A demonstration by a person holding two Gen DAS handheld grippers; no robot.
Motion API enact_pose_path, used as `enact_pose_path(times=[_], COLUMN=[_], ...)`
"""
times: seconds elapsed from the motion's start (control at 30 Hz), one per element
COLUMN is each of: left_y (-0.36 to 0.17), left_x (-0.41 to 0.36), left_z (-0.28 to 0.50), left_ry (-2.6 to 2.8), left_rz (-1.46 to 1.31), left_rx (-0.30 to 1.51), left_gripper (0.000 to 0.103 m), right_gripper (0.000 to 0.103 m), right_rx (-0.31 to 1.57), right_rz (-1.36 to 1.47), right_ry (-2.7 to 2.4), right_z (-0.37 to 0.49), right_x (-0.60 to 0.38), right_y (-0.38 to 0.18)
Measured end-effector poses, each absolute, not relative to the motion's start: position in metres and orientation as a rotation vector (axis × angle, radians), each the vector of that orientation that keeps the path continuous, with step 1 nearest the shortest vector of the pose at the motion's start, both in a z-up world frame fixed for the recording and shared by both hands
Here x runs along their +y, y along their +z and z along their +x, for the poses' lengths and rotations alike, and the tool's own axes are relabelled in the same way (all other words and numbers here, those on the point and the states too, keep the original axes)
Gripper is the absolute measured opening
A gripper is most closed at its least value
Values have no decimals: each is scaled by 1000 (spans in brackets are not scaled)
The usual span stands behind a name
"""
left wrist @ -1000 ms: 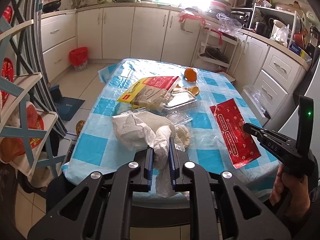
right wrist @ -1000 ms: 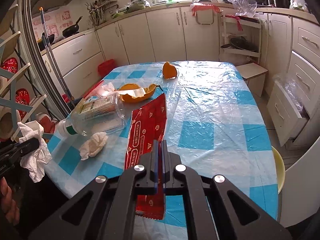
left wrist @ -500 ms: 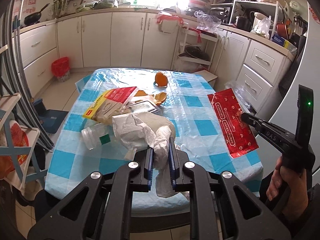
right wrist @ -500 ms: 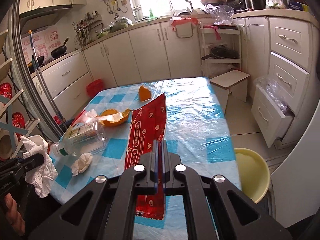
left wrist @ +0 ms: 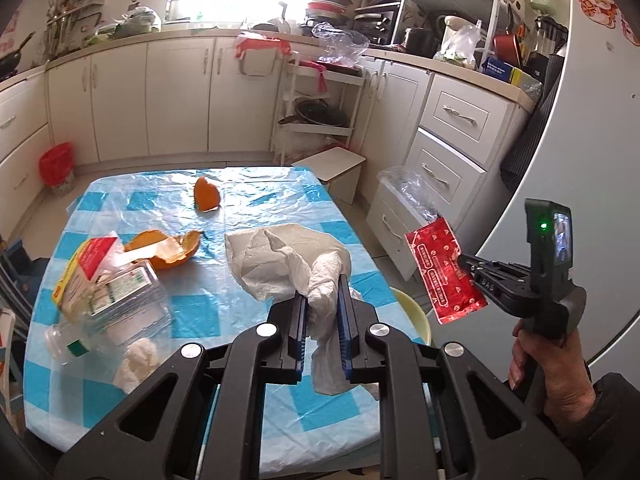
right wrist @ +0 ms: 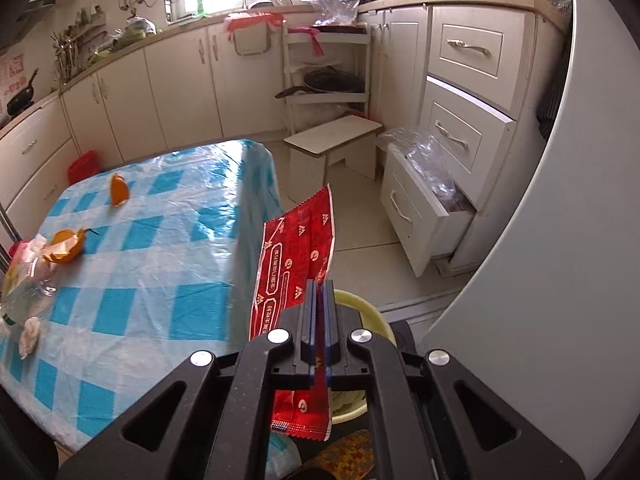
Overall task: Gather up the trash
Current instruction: 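Carry the red wrapper with the right gripper to the yellow bin and release, then lower the white tissue into the yellow bin and open the left gripper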
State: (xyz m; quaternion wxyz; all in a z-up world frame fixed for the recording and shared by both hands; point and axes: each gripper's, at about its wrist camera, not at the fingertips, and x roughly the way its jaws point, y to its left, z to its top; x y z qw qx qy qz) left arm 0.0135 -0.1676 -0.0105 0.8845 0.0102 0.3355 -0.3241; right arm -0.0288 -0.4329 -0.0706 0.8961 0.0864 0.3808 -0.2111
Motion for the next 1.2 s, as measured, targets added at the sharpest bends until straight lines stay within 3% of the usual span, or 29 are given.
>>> enact_pose_path(times=[0.37,0.5,0.57,0.8,0.97,1.07,1.13,1.2], left_y=[-19,-30,-39,-70,-97,-112,-118,-120], left_x=[-244,-269,-285,-347,-387,-398,-400,-397], left_z=[22,28,30,39,47,55,59,60], left_ry=[-750,-779,-794,-861,-869,-841,-820,-808], left_rz=[52,64,70,96,146,157,151,142], left_rx=[721,744,762,840,915,964,989,992], left_gripper=[13,13,13,13,13,24,42,48], right_gripper=[6,41,41,63,64,64,64,64], right_rx=[993,913,823,464,378,373,372,373], right_rz=[295,406,434,462,496,536,542,544], right_ry=[-419,-429,-441,-530,-536,-531,-529,-524], right_z=[6,-3,-13,-57,-67,-68,-67,-67], right_x=[-468,-481,-485,-495,-502,-509,-511,-510], right_y=[-119,-109,-93,-34,-23,-25,-25,-24])
